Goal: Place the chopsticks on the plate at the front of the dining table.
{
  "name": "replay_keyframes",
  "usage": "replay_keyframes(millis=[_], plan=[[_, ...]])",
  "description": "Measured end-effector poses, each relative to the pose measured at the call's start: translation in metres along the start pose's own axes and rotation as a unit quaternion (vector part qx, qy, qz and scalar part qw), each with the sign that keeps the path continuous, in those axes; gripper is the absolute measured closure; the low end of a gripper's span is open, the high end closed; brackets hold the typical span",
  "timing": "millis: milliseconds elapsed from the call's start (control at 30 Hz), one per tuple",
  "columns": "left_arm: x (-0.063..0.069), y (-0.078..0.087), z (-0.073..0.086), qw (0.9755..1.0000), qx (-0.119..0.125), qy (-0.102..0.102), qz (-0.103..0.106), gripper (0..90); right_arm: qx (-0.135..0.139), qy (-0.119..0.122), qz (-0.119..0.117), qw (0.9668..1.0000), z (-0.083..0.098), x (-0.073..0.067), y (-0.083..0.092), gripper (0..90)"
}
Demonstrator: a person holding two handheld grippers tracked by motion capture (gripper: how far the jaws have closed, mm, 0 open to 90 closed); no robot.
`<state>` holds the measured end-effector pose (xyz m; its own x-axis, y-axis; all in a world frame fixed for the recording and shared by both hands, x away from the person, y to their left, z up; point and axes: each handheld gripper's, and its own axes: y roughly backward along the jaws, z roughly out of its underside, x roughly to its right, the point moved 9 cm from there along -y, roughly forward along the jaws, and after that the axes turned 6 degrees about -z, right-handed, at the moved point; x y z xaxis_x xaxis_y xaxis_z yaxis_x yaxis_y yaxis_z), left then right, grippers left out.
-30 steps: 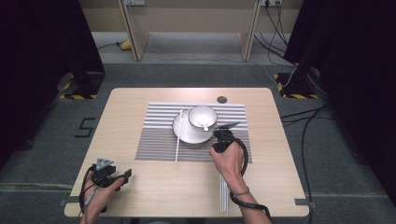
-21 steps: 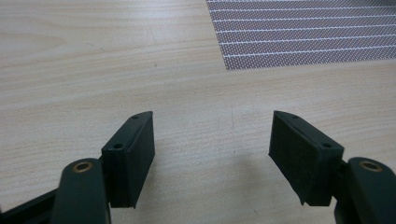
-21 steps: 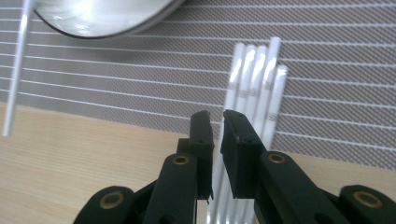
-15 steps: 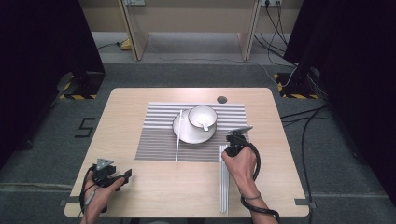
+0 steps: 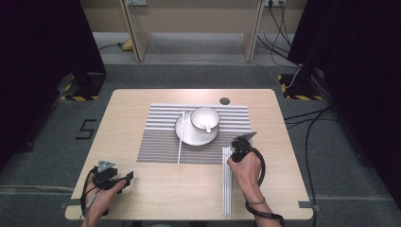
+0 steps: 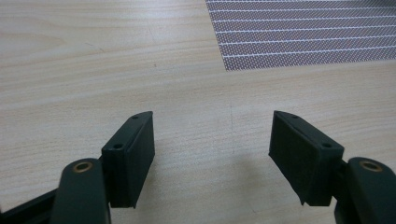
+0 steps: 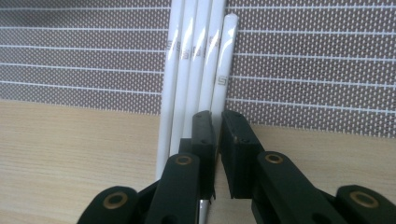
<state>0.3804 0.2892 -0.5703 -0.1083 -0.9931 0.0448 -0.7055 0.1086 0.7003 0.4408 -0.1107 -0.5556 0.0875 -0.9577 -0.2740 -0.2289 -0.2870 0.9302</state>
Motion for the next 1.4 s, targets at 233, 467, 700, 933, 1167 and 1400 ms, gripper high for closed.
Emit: replay_keyframes(millis=[233, 467, 700, 933, 1167, 1400], plan=[[-0.001, 0.0, 0.0, 1.0, -0.002, -0.001, 0.0, 30.7, -0.007, -0.004, 0.004, 1.0, 0.001, -0.001, -0.003, 83.4], [-0.001, 0.0, 0.0, 1.0, -0.002, -0.001, 0.0, 30.7, -0.009, -0.008, 0.017, 0.9998, 0.002, 0.006, -0.002, 84.3], [-0.001, 0.0, 0.0, 1.0, -0.001, -0.002, 0.0, 30.8, -0.002, -0.024, 0.029, 0.9993, 0.0, 0.014, -0.001, 83.9], [-0.002, 0.001, 0.0, 1.0, -0.001, -0.001, -0.001, 30.7, -0.001, -0.024, 0.02, 0.9995, 0.006, 0.017, 0.003, 80.7], [-0.002, 0.002, -0.001, 1.0, 0.0, -0.001, -0.002, 30.8, -0.013, -0.022, 0.02, 0.9995, 0.018, 0.013, 0.006, 80.3], [-0.002, 0.002, -0.001, 1.0, 0.001, -0.001, -0.001, 30.8, -0.027, -0.021, 0.026, 0.9991, 0.026, 0.012, 0.005, 79.9]])
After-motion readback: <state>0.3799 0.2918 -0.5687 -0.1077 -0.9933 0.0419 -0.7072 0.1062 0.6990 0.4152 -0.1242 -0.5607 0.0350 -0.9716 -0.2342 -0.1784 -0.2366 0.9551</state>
